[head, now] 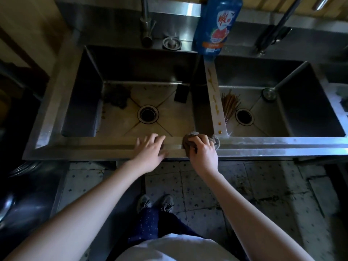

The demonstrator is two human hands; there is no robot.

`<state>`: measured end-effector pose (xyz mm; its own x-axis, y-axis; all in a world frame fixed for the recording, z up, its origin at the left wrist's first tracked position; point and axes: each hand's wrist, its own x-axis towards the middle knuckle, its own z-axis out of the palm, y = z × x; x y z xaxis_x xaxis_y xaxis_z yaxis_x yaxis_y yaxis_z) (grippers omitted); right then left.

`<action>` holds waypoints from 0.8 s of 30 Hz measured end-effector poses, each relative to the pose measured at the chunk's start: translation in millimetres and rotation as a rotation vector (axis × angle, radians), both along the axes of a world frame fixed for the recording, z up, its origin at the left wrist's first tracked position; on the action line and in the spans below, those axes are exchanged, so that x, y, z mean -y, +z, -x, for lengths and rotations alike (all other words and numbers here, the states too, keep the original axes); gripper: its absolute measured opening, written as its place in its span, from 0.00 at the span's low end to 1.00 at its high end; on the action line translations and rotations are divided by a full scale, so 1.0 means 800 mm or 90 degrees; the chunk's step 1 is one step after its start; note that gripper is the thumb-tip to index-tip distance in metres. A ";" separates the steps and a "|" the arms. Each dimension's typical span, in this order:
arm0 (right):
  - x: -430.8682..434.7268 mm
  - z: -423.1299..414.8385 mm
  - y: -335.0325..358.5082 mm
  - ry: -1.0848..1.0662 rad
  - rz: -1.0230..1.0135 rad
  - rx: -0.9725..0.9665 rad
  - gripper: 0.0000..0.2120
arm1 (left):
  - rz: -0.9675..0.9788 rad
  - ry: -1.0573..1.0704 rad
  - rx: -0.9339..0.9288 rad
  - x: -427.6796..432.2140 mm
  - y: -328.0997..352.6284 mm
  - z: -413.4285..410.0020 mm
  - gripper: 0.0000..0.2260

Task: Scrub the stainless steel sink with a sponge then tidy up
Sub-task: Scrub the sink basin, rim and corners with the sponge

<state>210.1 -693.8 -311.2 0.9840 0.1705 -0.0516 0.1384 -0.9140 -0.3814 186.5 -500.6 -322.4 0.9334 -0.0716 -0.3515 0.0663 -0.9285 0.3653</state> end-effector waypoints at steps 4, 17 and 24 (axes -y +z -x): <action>-0.005 -0.004 -0.003 -0.011 -0.009 -0.001 0.13 | -0.018 -0.014 0.013 -0.006 0.001 -0.005 0.26; 0.079 -0.037 -0.011 0.193 -0.089 -0.014 0.14 | -0.031 0.047 0.019 0.043 -0.002 -0.024 0.27; 0.164 -0.093 -0.015 0.358 -0.097 -0.015 0.14 | -0.029 0.132 0.017 0.137 -0.006 -0.052 0.27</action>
<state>284.8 -825.3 -323.2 0.7394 0.6732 -0.0060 0.5764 -0.6376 -0.5111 228.1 -610.4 -326.9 0.9356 0.1381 -0.3250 0.2483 -0.9117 0.3272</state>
